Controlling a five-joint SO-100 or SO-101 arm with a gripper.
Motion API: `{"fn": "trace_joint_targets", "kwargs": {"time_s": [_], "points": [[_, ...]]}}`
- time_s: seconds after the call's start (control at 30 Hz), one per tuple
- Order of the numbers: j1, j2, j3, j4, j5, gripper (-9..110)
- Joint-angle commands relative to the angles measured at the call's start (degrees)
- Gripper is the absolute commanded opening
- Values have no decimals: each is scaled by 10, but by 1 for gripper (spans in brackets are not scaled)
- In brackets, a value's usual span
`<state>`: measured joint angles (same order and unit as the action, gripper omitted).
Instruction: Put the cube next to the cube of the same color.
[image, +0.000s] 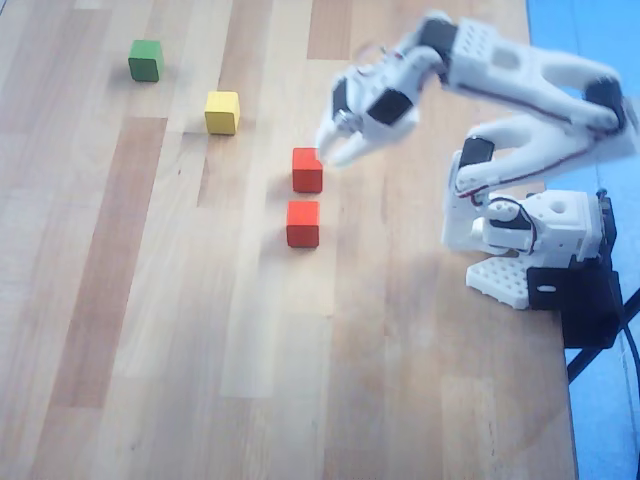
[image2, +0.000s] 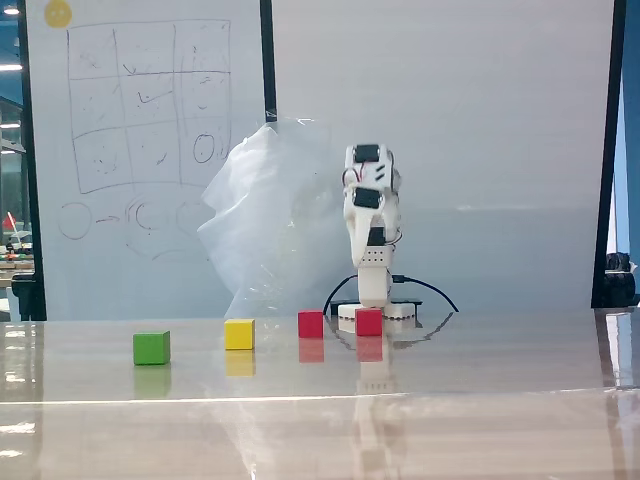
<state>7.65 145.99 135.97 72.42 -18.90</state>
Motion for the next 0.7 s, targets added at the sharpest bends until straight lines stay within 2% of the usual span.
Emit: {"fn": "trace_joint_targets", "kwargs": {"time_s": [0.0,0.13,0.37,0.67], "points": [[-33,-110,-142,46,20,4],[-58,-196,-158,72,26,4],[-65,-265,-158,46,23,6],[-59,-287,-152,25,-26,31]]}}
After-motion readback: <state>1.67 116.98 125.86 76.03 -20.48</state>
